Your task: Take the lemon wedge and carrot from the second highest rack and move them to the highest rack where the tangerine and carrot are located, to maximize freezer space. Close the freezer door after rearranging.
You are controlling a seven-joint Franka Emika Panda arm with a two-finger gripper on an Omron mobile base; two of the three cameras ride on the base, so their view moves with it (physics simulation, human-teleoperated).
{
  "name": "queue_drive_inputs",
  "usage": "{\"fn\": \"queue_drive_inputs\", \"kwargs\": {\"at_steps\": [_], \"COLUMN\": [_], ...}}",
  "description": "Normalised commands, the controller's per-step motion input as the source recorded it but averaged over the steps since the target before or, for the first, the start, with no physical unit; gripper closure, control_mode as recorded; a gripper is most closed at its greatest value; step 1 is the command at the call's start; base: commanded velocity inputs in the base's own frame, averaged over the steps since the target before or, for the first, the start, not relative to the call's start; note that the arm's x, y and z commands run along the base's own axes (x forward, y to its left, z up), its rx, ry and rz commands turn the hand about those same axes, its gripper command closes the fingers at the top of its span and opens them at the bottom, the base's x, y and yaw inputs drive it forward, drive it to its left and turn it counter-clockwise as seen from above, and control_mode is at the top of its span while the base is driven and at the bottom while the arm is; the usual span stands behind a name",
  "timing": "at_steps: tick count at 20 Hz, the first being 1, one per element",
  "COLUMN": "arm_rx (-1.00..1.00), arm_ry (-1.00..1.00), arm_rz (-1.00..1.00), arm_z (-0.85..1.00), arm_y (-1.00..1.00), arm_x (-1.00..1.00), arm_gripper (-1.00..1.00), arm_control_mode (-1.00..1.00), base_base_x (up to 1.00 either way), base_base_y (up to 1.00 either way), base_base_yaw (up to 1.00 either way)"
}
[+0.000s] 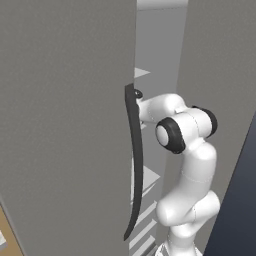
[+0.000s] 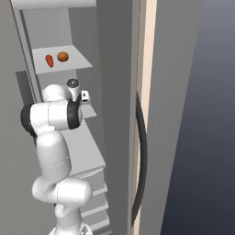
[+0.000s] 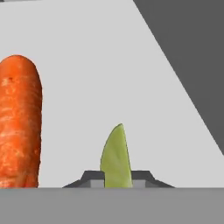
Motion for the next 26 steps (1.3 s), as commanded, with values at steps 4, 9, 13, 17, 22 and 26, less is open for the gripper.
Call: {"fn": "queue_drive_inputs", "kwargs": {"at_steps": [4,9,13,17,22,26], "arm_rx": [0.00,0.00,0.00,0.00,0.00,0.00], "arm_ry": [-0.14,-0.16,-0.20,-0.14,-0.01,0.00], "arm_rz": [0.08,0.05,0.01,0.00,0.00,0.00], "arm_z": [0.01,0.18,0.37,0.74,0.89,0.97], "arm_y": [0.00,0.00,-0.02,0.00,0.00,0.00], "arm_x": [-0.53,-0.70,-0.70,-0.35,-0.30,-0.33], "arm_gripper": [1.00,1.00,1.00,1.00,1.00,1.00], "arm_control_mode": [-1.00,-1.00,-1.00,-1.00,-1.00,-1.00], "base_base_x": [0.00,0.00,0.00,0.00,0.00,0.00], "base_base_y": [0.00,0.00,0.00,0.00,0.00,0.00], "base_base_yaw": [0.00,0.00,0.00,0.00,0.00,0.00]}}
